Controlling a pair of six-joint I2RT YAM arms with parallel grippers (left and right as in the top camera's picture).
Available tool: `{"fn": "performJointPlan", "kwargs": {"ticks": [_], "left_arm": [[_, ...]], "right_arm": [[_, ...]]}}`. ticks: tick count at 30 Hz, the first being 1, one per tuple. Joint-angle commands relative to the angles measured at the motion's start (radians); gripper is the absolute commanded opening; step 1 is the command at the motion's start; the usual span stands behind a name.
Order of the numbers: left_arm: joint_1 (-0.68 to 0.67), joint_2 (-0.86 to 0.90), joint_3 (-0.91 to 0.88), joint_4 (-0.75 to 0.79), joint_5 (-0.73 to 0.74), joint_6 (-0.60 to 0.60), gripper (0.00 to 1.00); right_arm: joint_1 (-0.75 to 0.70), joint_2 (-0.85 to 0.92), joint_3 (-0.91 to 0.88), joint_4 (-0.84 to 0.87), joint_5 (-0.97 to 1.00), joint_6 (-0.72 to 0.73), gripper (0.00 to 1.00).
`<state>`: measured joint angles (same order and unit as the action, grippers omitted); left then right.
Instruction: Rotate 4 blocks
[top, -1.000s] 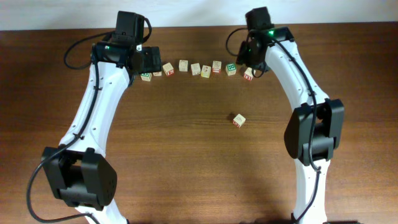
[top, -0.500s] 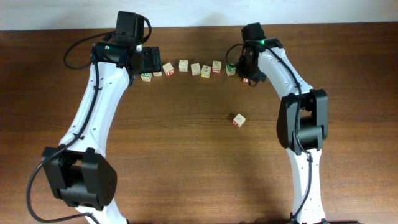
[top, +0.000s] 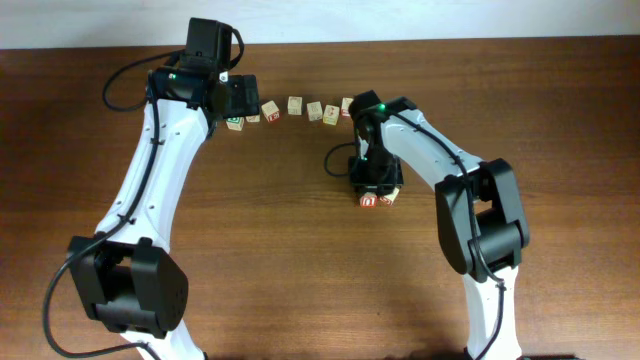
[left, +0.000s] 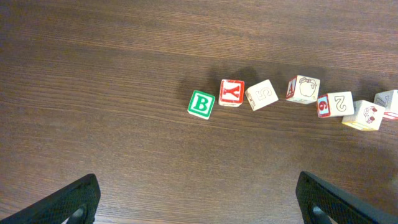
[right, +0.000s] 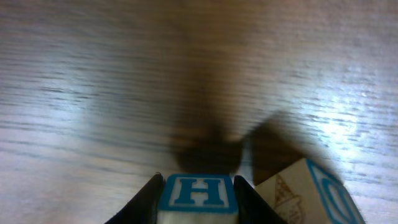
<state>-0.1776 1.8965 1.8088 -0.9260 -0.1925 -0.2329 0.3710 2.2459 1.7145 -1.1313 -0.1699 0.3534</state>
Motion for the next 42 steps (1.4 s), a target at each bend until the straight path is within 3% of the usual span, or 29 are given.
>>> {"fn": "performJointPlan", "kwargs": {"ticks": [1, 3, 5, 8, 11, 13, 16, 26, 31, 34, 37, 40, 42], "left_arm": [[0.002, 0.005, 0.013, 0.0, -0.014, -0.017, 0.99], [0.002, 0.005, 0.013, 0.0, -0.014, -0.017, 0.99], [0.002, 0.005, 0.013, 0.0, -0.014, -0.017, 0.99], [0.002, 0.005, 0.013, 0.0, -0.014, -0.017, 0.99], [0.002, 0.005, 0.013, 0.0, -0.014, -0.017, 0.99], [0.002, 0.005, 0.013, 0.0, -0.014, -0.017, 0.99], [0.002, 0.005, 0.013, 0.0, -0.014, -0.017, 0.99], [0.002, 0.005, 0.013, 0.0, -0.014, -0.017, 0.99], [0.002, 0.005, 0.013, 0.0, -0.014, -0.017, 0.99], [0.002, 0.005, 0.013, 0.0, -0.014, -0.017, 0.99], [0.002, 0.005, 0.013, 0.0, -0.014, -0.017, 0.99], [0.002, 0.005, 0.013, 0.0, -0.014, -0.017, 0.99], [0.002, 0.005, 0.013, 0.0, -0.014, -0.017, 0.99]], "right_arm": [[-0.019, -0.005, -0.011, 0.015, 0.017, 0.022, 0.35], [-0.019, -0.005, -0.002, 0.013, 0.017, 0.018, 0.4], [-0.019, -0.007, 0.057, -0.019, 0.018, -0.009, 0.53], [-0.02, -0.007, 0.239, -0.062, 0.028, -0.028, 0.57], [-0.024, -0.002, 0.35, 0.209, 0.078, 0.008, 0.63], [-0.016, 0.052, 0.35, 0.391, 0.077, 0.049, 0.63], [0.003, 0.133, 0.35, 0.479, 0.077, 0.048, 0.63], [0.016, 0.264, 0.349, 0.563, 0.135, 0.053, 0.53], [0.015, 0.252, 0.351, 0.526, 0.137, 0.052, 0.31], [0.015, 0.133, 0.357, 0.403, 0.096, 0.047, 0.31], [0.015, 0.004, 0.358, 0.158, -0.071, 0.045, 0.31], [0.05, -0.005, 0.338, -0.096, -0.07, 0.045, 0.31], [0.096, -0.001, 0.248, -0.114, -0.035, 0.05, 0.36]]}}
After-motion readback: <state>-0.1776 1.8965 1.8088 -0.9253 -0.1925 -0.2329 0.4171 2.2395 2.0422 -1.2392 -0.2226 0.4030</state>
